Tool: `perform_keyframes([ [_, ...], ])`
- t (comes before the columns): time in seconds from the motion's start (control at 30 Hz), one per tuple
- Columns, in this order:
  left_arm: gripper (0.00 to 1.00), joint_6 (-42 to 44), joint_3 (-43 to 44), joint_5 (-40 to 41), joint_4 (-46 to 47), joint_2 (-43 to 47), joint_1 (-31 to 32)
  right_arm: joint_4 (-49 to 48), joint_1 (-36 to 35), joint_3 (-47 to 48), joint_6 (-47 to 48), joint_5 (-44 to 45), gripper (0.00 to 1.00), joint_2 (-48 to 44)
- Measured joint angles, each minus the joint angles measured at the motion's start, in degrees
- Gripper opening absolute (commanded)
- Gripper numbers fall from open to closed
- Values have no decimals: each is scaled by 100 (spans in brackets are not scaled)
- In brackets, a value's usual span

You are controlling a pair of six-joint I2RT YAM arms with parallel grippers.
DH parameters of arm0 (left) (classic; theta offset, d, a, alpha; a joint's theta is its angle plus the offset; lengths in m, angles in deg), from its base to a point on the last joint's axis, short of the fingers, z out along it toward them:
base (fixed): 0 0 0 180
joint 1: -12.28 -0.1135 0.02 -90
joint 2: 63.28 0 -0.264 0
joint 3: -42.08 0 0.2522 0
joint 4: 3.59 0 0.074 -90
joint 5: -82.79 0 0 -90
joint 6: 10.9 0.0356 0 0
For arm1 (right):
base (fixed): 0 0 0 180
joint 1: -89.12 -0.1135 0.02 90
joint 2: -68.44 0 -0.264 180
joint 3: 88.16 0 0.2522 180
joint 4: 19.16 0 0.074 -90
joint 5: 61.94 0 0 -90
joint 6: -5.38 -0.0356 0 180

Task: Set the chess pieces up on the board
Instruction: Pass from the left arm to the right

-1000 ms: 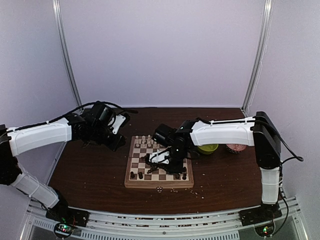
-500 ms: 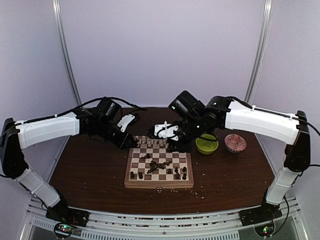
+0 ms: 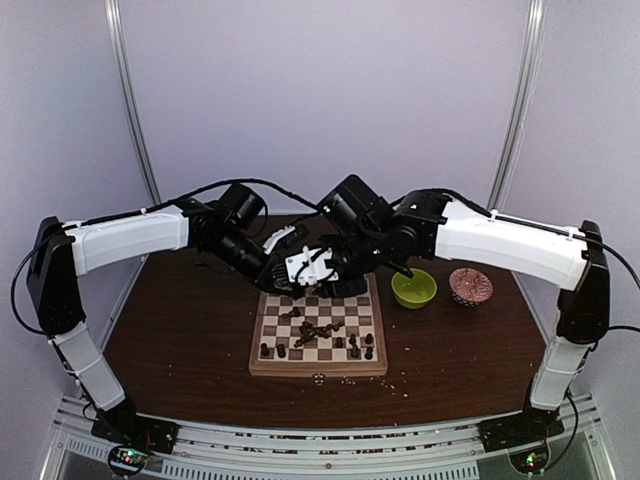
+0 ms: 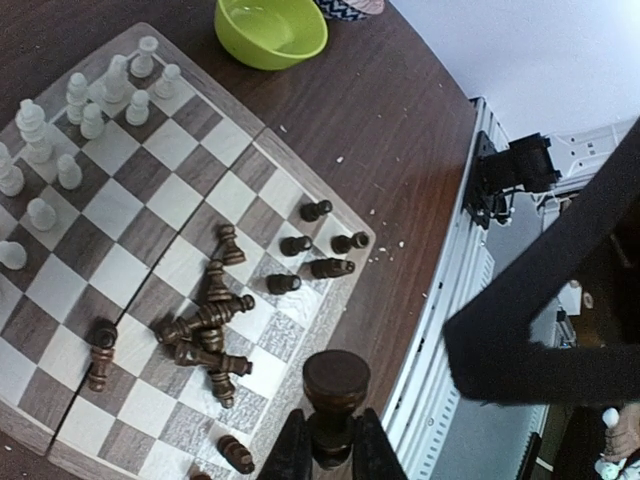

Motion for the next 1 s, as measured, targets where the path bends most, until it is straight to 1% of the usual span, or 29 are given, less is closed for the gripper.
perform_keyframes([
  [0.2, 9, -2, 44, -586, -210, -76, 0, 15, -120, 59, 487, 96, 47, 186],
  [0.33, 9, 0, 96, -863, -295, -120, 0, 33, -184, 98, 693, 149, 45, 225],
  [0.53, 9, 2, 98, -1113, -352, -151, 0, 74, -299, 155, 957, 227, 35, 334],
  [0.63, 9, 2, 98, -1189, -413, -160, 0, 131, -334, 155, 1064, 317, 33, 385],
  [0.8, 9, 2, 98, -1300, -435, -216, 0, 149, -372, 144, 1209, 452, 21, 402],
  [0.9, 14, 4, 98, -1355, -446, -256, 0, 153, -385, 111, 1274, 546, 15, 402],
  [1.0, 20, 50, 114, -1340, -476, -299, 0, 105, -396, 48, 1259, 614, 12, 402],
])
